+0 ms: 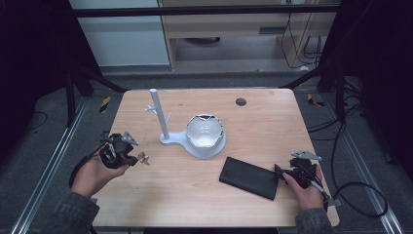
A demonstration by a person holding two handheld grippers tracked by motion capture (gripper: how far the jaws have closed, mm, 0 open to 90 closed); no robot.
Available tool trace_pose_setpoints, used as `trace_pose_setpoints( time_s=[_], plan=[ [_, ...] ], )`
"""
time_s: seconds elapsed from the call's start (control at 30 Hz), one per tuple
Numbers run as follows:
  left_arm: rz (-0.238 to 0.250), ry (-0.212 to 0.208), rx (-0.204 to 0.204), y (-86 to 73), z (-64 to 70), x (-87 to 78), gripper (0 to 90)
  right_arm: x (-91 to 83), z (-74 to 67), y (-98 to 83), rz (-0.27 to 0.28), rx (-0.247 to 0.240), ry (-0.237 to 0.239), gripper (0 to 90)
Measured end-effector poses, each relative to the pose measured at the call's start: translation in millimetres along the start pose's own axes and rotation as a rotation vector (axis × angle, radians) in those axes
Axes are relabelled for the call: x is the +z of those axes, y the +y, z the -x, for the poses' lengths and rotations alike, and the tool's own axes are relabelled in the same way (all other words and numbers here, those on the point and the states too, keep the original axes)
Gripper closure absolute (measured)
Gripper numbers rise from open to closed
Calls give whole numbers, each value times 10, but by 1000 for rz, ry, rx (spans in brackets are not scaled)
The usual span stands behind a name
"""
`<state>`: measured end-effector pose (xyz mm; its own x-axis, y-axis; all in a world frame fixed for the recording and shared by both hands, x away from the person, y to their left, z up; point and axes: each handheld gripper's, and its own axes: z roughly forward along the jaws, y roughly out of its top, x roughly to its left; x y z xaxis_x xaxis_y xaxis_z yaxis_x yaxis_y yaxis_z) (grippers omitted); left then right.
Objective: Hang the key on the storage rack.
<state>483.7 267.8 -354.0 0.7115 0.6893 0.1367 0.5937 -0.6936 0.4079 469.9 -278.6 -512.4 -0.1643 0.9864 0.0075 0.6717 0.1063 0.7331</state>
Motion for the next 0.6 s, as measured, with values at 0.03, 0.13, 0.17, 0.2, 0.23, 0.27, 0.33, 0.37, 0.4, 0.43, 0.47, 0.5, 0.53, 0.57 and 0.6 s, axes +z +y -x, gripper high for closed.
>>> trace_pose_setpoints(
  time_s=[0.03, 0.13, 0.17, 0.2, 0.23, 0.27, 0.33, 0.37, 0.4, 0.43, 0.47, 0.5, 0.53, 0.57, 0.6],
  plan=[
    [4, 6, 0, 47, -22, -55, 882, 0, 0, 0, 0, 0, 0, 54],
    [15, 15, 1, 189, -90, -188, 882, 0, 1, 0, 0, 0, 1, 54],
    [14, 19, 4, 237, -108, -225, 882, 1, 4, 1, 1, -3, 3, 54],
    [12, 24, 9, 274, -126, -254, 882, 1, 4, 0, 0, -2, 3, 54],
    [15, 30, 6, 321, -149, -293, 882, 0, 5, 0, 0, -2, 4, 54],
    [18, 38, 3, 368, -176, -335, 882, 0, 5, 0, 1, -3, 4, 53],
    [10, 57, 5, 476, -232, -425, 882, 1, 5, 0, 1, -3, 4, 53],
    [10, 63, 6, 512, -242, -452, 882, 0, 6, 0, 0, -4, 3, 53],
    [13, 74, 20, 576, -261, -496, 882, 0, 6, 0, 0, -5, 3, 54],
    [8, 82, 16, 623, -263, -530, 882, 0, 6, 0, 0, -5, 4, 53],
    [7, 89, 22, 671, -271, -560, 882, 2, 9, -1, 1, -9, 2, 53],
    [10, 95, 22, 714, -277, -584, 882, 2, 9, -1, 1, -9, 2, 54],
    [9, 102, 23, 753, -286, -603, 882, 2, 9, -1, 2, -9, 2, 53],
    [9, 104, 23, 778, -293, -612, 882, 2, 8, -1, 1, -9, 2, 54],
    [11, 108, 20, 814, -303, -622, 882, 2, 8, -1, 1, -9, 2, 53]
  ],
)
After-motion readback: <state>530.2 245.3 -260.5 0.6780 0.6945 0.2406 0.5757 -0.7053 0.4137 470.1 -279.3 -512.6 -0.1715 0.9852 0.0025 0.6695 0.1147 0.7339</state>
